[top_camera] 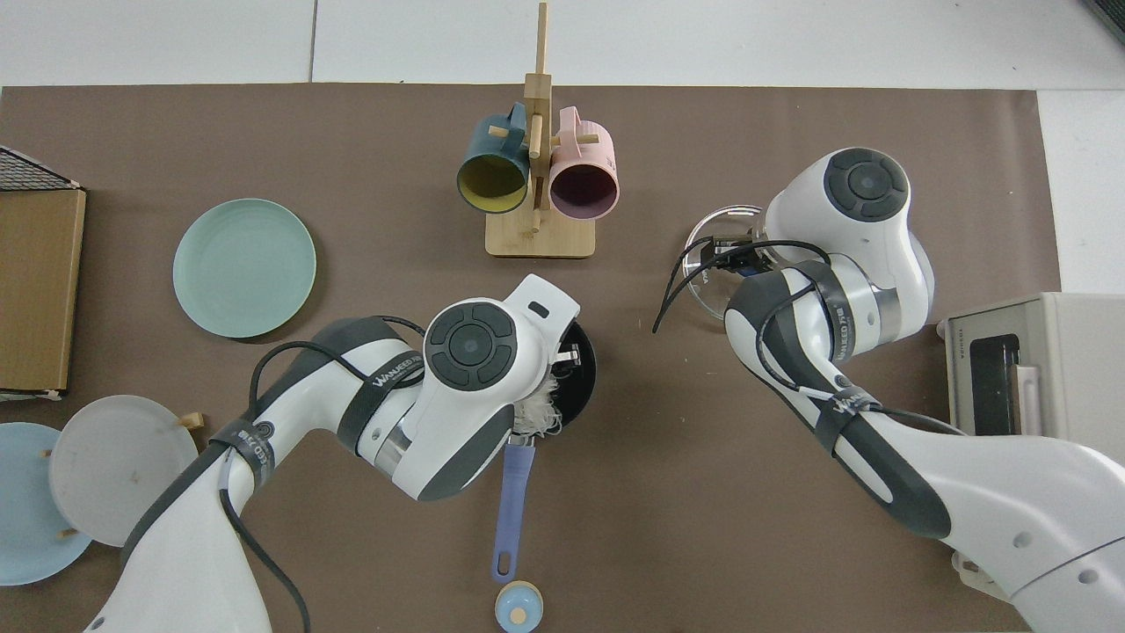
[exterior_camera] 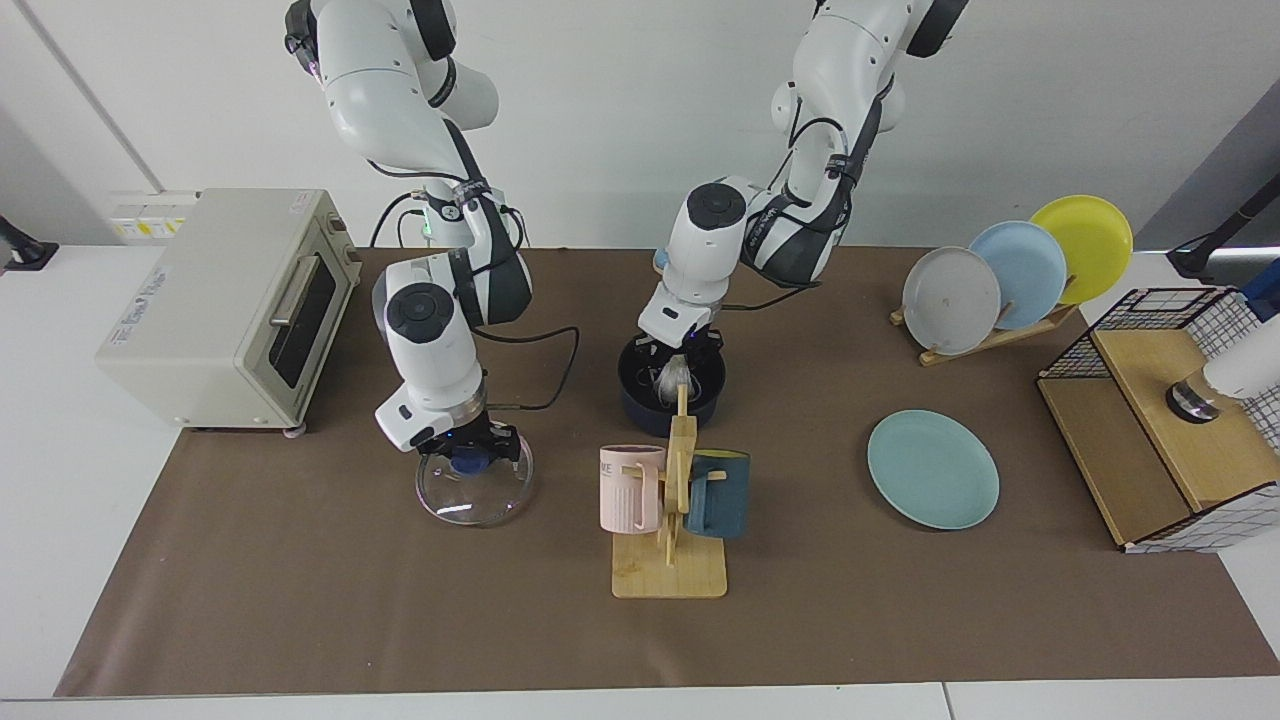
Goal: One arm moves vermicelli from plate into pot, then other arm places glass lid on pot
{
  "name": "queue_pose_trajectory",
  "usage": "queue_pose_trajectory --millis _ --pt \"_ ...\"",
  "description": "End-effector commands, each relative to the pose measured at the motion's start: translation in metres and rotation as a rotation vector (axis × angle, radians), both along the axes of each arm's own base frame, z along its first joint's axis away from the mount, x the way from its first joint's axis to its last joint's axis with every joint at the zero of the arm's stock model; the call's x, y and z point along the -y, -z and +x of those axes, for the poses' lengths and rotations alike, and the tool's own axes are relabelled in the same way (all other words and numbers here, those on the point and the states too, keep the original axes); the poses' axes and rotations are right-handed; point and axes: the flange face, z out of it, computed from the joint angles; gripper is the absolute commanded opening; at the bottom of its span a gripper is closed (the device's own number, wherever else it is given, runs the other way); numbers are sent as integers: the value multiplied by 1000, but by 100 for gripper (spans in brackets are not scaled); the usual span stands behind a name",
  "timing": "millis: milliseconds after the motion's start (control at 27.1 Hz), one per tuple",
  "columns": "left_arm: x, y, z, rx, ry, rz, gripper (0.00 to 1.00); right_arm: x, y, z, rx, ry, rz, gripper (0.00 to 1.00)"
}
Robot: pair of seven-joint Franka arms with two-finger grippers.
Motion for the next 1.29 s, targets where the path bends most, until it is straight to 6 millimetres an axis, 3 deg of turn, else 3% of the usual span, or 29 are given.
queue_pose_trajectory --millis 0,147,184,221,258,295,332,590,737,921,1106,1253 --pt "-6 3 3 22 -3 6 6 1 -44 3 -7 -18 -10 12" --pt "-7 5 7 18 -10 1 7 3 -71 1 -10 -12 -17 11" --pt "-7 4 7 20 -10 -1 11 2 -79 -1 -1 -15 -17 10" --pt "-9 4 10 22 -15 -3 26 2 -87 -4 5 -19 -19 10" --pt "-13 3 14 24 -25 -4 50 3 -93 -6 7 -31 -23 10" --pt "-17 1 20 31 -35 -7 80 4 -99 -9 7 -58 -26 10" --pt "-17 0 23 31 -38 -11 100 3 -105 -13 12 -86 -29 10" --pt "-26 -23 42 40 -65 -11 100 6 -148 -36 -6 -70 35 7" --pt "-37 -58 57 29 -83 21 100 4 -161 -49 -43 -63 24 7" --pt "-48 -114 70 -2 -70 66 100 -4 -154 -71 -69 -67 9 7" --pt "-79 -153 80 -27 -48 98 100 -36 -143 -94 -50 -27 32 3" --pt "-106 -182 78 -4 -39 122 100 -81 -143 -107 -25 29 52 0"
